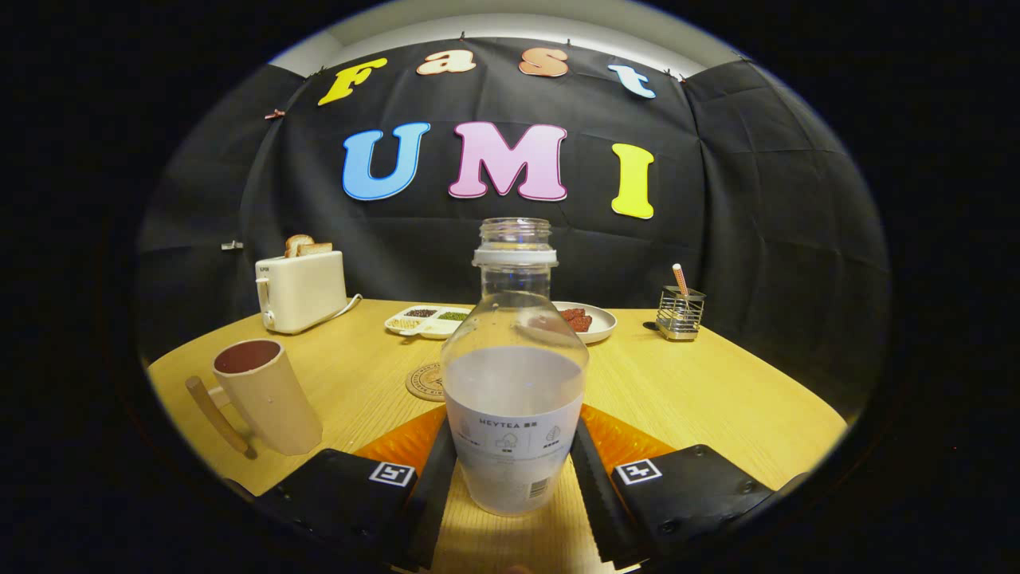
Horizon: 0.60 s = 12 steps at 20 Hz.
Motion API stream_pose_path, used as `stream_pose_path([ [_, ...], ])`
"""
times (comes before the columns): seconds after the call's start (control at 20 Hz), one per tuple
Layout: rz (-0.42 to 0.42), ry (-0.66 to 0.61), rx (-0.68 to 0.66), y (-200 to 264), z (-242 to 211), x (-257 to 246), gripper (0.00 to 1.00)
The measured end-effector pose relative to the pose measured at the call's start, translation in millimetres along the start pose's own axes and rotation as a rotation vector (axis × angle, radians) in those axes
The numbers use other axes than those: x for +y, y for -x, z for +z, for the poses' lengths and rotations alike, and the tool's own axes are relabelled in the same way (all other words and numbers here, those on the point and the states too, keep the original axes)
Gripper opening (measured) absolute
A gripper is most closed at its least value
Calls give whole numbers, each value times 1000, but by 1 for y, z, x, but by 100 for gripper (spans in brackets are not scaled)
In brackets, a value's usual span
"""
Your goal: Take the bottle from table, then pour the juice into the cup, finally place the bottle on the coaster
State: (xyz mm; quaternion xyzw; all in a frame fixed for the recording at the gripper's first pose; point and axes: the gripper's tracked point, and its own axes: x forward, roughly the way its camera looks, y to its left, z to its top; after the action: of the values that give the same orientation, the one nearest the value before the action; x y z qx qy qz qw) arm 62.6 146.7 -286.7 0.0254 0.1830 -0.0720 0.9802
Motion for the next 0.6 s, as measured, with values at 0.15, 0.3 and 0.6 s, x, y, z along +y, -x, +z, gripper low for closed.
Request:
stream_pose_path([
  [0.15, -68, 107, -20, 9, 30, -12, 71],
  [0.3, -137, 295, -60, 16, 65, -17, 68],
  [0.6, -115, 526, -42, 29, 115, 9, 68],
])
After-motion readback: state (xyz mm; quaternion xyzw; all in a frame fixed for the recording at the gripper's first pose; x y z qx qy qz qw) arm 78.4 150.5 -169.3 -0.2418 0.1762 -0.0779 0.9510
